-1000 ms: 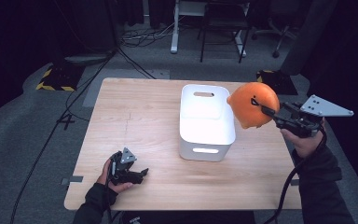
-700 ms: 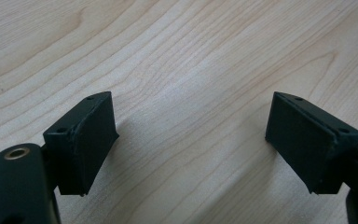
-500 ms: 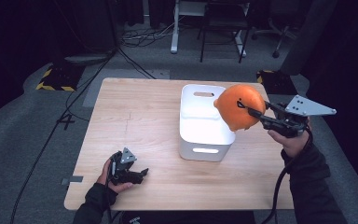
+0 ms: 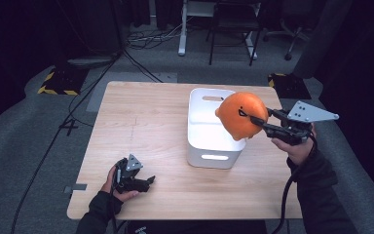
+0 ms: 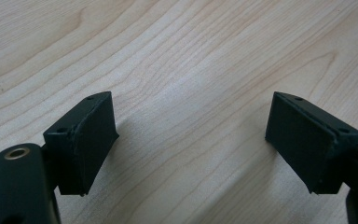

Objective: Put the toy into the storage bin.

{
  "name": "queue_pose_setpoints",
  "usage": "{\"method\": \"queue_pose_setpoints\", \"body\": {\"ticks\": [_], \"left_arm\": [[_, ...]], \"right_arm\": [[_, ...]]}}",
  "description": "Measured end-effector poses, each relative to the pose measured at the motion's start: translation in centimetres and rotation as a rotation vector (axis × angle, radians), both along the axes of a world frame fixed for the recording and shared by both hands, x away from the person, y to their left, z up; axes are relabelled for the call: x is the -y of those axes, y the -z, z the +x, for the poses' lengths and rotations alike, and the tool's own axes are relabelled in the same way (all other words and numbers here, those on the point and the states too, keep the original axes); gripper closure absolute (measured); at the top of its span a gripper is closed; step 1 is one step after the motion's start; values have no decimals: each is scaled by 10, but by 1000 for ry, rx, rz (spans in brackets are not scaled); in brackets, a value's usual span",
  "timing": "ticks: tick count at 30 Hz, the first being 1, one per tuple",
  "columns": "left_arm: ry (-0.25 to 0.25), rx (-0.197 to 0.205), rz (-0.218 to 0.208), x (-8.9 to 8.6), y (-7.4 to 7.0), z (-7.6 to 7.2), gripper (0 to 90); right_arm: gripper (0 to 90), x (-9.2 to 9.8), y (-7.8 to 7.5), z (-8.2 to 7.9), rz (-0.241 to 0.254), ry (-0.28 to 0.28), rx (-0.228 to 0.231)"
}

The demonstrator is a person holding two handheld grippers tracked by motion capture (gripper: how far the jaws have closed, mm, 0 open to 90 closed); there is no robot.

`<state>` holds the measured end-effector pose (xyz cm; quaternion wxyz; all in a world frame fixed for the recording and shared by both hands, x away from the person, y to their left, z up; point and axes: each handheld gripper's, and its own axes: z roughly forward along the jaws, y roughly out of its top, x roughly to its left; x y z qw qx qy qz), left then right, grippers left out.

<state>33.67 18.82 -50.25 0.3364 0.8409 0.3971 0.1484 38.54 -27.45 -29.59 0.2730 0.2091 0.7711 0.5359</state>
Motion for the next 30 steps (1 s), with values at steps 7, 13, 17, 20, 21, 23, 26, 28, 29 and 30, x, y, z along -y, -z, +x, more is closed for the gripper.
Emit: {"method": "queue_pose_setpoints", "body": {"ticks": [7, 13, 17, 20, 21, 23, 26, 28, 29, 30], "left_arm": [[-1, 0, 0, 0, 0, 0, 163], [-1, 0, 0, 0, 0, 0, 163], [-1, 0, -1, 0, 0, 0, 163], [-1, 1, -1, 0, 0, 0, 163], [-1, 0, -1, 0, 0, 0, 163], [-1, 2, 1, 0, 0, 0, 163], [-1, 1, -1, 0, 0, 0, 163], [-1, 0, -1, 0, 0, 0, 163], [0, 1, -1, 0, 0, 0, 163], [-3, 0, -2, 0, 0, 0, 163]], "right_arm": [[590, -9, 6, 2, -12, -12, -12], [588, -14, 10, 4, -20, -24, -21], [586, -19, 13, 5, -27, -30, -27], [585, -24, 16, 6, -44, -41, -37], [585, -25, 17, 7, -38, -42, -44], [584, -26, 19, 8, -53, -44, -42], [583, -27, 21, 9, -64, -48, -50], [582, -28, 22, 9, -64, -48, -54], [580, -28, 23, 10, -70, -49, -55], [580, -28, 24, 10, -74, -54, -57]]}}
